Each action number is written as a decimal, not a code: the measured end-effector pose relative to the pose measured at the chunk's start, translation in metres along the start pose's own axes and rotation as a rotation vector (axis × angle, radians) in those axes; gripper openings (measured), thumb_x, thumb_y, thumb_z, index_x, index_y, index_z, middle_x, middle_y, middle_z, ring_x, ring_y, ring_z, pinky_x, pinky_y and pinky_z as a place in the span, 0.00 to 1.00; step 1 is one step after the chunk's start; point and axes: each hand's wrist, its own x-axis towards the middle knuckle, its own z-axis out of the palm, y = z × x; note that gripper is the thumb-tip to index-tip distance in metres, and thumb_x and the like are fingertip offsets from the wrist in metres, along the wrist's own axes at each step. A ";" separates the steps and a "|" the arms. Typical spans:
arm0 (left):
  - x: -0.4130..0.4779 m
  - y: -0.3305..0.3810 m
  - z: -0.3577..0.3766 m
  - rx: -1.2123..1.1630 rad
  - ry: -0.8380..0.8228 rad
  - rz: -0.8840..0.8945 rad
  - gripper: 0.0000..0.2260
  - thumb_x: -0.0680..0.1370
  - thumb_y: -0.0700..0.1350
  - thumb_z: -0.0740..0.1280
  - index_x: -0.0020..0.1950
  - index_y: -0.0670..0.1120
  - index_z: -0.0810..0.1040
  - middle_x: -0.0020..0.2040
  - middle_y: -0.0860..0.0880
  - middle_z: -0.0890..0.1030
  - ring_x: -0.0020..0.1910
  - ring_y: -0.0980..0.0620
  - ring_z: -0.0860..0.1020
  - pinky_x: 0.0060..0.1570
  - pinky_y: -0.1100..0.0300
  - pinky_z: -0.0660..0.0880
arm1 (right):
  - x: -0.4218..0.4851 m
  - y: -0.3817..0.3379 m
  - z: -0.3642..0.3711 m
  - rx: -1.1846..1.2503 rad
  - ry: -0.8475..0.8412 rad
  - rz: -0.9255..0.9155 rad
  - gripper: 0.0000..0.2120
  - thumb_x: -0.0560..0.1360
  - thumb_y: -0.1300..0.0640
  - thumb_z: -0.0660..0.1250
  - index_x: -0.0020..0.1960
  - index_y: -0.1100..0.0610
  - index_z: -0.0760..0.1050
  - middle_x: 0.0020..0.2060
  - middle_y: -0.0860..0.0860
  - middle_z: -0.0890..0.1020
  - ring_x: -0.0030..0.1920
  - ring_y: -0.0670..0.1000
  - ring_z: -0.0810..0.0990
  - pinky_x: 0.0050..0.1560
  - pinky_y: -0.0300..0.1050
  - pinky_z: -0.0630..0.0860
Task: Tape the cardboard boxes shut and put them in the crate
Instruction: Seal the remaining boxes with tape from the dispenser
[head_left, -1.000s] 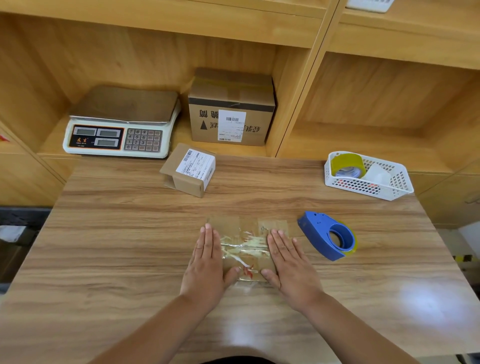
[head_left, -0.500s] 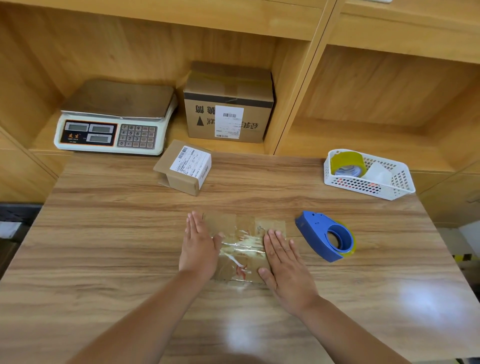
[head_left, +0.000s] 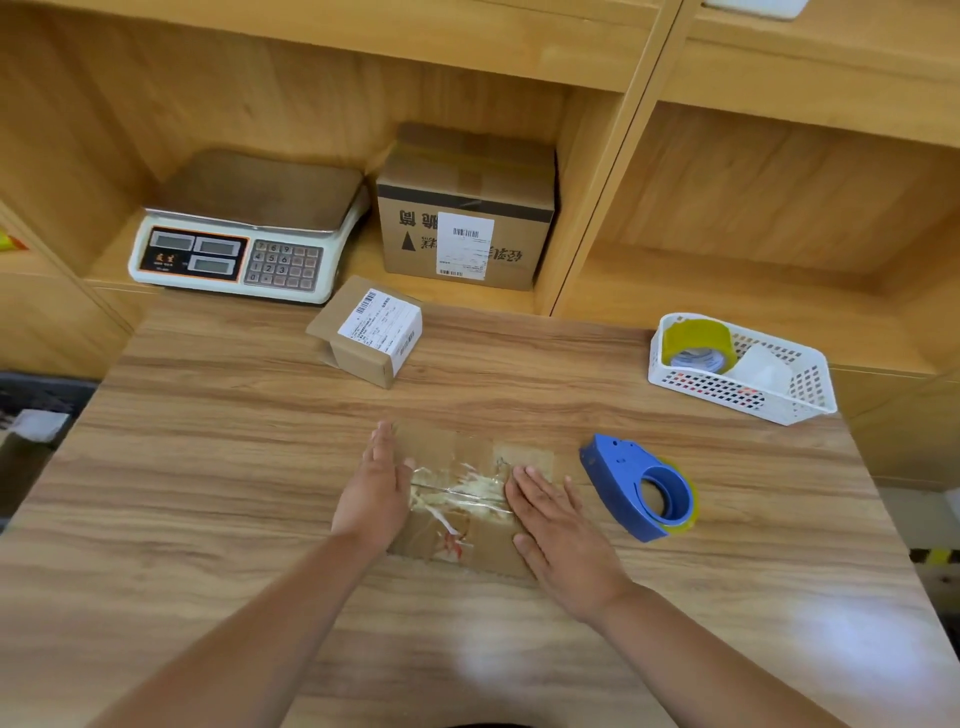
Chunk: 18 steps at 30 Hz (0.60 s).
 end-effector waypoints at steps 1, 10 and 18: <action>-0.001 0.001 -0.001 0.011 0.008 -0.019 0.26 0.82 0.48 0.55 0.78 0.48 0.48 0.76 0.45 0.61 0.72 0.44 0.63 0.63 0.52 0.66 | 0.003 0.004 -0.004 0.016 0.006 -0.006 0.25 0.79 0.49 0.52 0.74 0.57 0.62 0.73 0.52 0.66 0.75 0.46 0.53 0.72 0.47 0.47; -0.030 0.009 0.004 0.045 0.217 -0.219 0.24 0.77 0.56 0.64 0.68 0.46 0.67 0.56 0.45 0.79 0.55 0.42 0.77 0.45 0.54 0.71 | 0.029 0.028 -0.030 0.094 -0.083 -0.035 0.37 0.80 0.42 0.55 0.77 0.56 0.37 0.73 0.44 0.36 0.71 0.40 0.30 0.69 0.37 0.26; -0.028 0.004 0.018 -0.057 0.324 -0.233 0.18 0.81 0.49 0.59 0.69 0.46 0.70 0.51 0.40 0.82 0.52 0.39 0.78 0.47 0.52 0.72 | 0.035 0.034 -0.025 0.323 -0.054 0.025 0.34 0.77 0.44 0.62 0.78 0.52 0.51 0.73 0.40 0.54 0.72 0.42 0.43 0.75 0.41 0.42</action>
